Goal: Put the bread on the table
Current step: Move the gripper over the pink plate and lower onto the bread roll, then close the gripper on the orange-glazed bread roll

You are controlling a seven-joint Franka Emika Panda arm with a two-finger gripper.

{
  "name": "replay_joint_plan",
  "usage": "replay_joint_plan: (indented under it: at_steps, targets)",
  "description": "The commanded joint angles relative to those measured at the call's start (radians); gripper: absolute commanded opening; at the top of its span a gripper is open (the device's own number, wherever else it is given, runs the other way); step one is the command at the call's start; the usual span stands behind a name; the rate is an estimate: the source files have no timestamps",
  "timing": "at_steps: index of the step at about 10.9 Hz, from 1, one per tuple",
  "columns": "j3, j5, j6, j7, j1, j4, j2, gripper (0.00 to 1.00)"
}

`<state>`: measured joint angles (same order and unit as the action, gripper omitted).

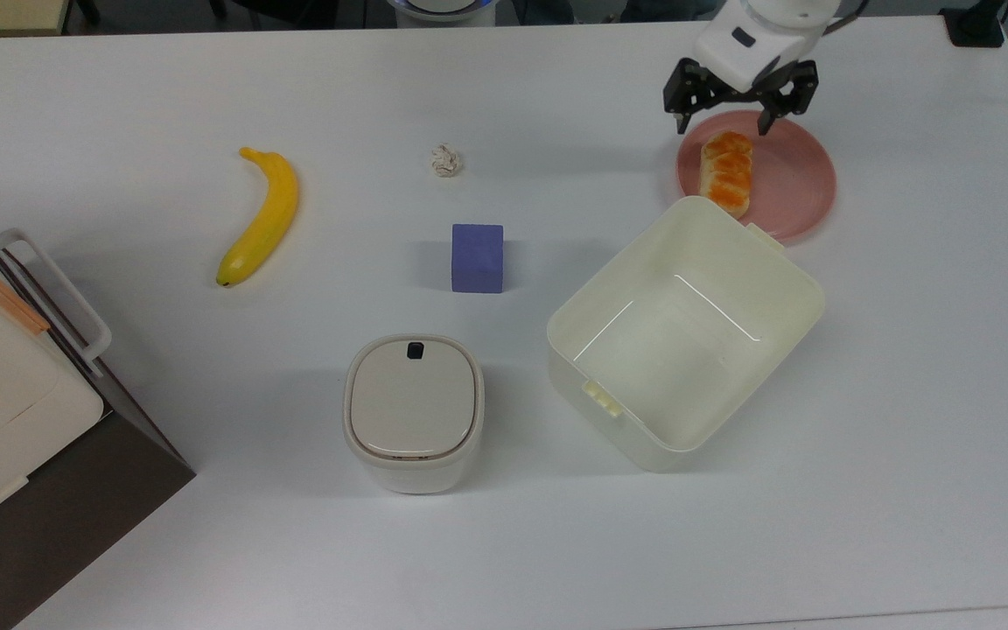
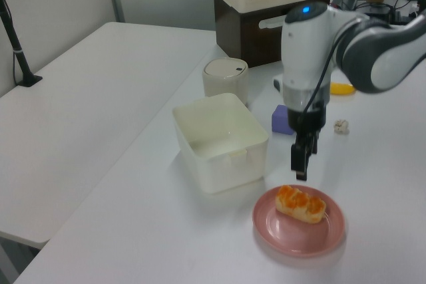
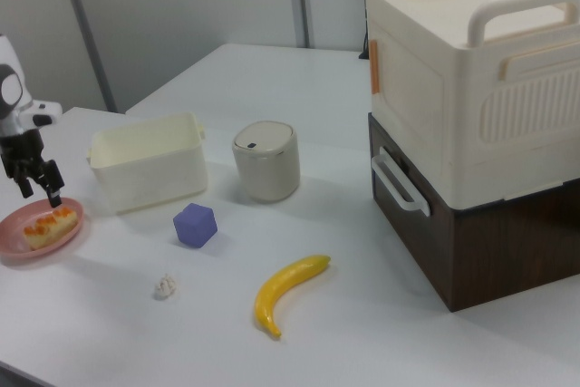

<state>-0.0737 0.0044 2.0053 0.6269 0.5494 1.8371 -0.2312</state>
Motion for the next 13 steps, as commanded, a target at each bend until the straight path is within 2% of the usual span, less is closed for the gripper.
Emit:
replay_joint_plan:
  at_steps: [1, 4, 5, 6, 7, 8, 9, 12, 13]
  targets:
    - [0.002, -0.020, 0.078, 0.092, 0.044, 0.008, -0.069, 1.00]
    - [0.002, -0.035, 0.125, 0.108, 0.050, 0.002, -0.126, 0.99]
    - [0.002, -0.043, 0.139, 0.108, 0.050, 0.002, -0.138, 0.94]
    - [0.002, -0.053, 0.139, 0.106, 0.055, 0.002, -0.142, 0.75]
    - [0.002, -0.055, 0.138, 0.102, 0.055, 0.001, -0.139, 0.50]
    - [0.000, -0.055, 0.127, 0.094, 0.052, 0.001, -0.125, 0.32]
    - [0.002, -0.054, 0.100, 0.064, 0.043, 0.002, -0.094, 0.25]
    - [0.023, -0.044, -0.076, -0.064, 0.001, -0.035, -0.025, 0.22]
    - [0.046, -0.046, -0.124, -0.113, -0.008, -0.038, -0.016, 0.24]
